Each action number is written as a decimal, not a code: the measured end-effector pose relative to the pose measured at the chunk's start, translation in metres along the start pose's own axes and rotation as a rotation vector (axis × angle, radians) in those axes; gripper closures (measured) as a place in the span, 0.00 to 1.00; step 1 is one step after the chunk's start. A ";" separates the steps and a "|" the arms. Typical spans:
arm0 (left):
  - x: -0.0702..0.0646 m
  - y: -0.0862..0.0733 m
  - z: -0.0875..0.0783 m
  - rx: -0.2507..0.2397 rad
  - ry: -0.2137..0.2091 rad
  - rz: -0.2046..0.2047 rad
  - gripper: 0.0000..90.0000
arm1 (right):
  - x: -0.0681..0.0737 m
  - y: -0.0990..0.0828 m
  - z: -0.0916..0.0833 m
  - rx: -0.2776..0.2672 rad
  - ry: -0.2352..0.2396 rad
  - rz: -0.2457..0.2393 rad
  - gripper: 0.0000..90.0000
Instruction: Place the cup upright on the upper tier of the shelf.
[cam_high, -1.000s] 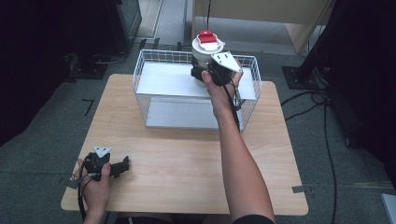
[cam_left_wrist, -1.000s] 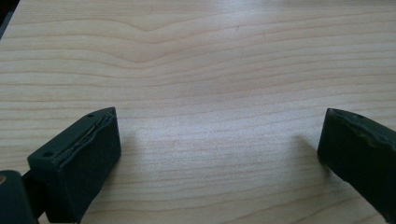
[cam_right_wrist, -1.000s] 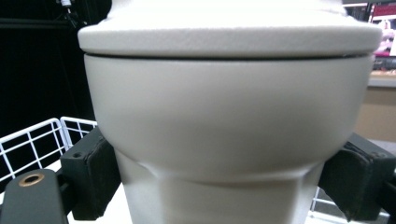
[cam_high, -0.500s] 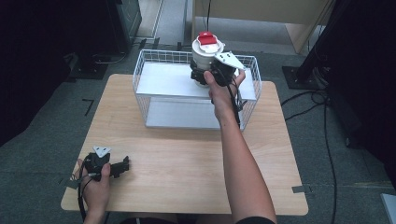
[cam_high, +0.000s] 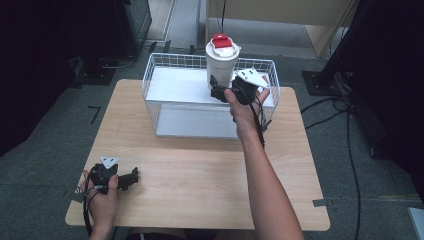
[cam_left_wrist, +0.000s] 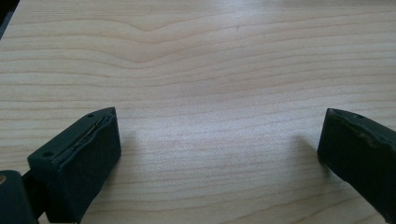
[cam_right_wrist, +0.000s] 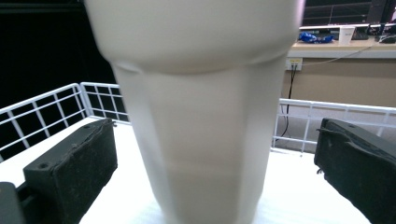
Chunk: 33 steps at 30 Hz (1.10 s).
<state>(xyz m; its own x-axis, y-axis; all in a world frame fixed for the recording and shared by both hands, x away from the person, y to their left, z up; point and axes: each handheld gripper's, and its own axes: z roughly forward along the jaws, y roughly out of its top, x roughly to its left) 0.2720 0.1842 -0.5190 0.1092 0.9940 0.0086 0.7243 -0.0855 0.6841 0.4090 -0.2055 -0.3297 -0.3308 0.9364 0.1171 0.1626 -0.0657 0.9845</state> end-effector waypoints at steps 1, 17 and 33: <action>0.000 0.000 0.000 -0.001 0.000 -0.001 0.00 | 0.000 -0.001 -0.003 -0.002 0.003 0.001 0.00; 0.000 0.000 0.000 -0.002 0.000 -0.002 0.00 | -0.001 -0.032 -0.056 0.008 0.028 -0.024 0.00; 0.000 0.000 0.000 0.000 0.000 -0.001 0.00 | -0.023 -0.066 -0.114 0.015 -0.026 -0.063 0.00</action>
<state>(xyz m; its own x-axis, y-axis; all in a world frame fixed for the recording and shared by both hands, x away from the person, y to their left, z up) 0.2720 0.1842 -0.5189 0.1083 0.9941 0.0085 0.7242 -0.0848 0.6843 0.2999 -0.2621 -0.3820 -0.3164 0.9472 0.0516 0.1567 -0.0015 0.9876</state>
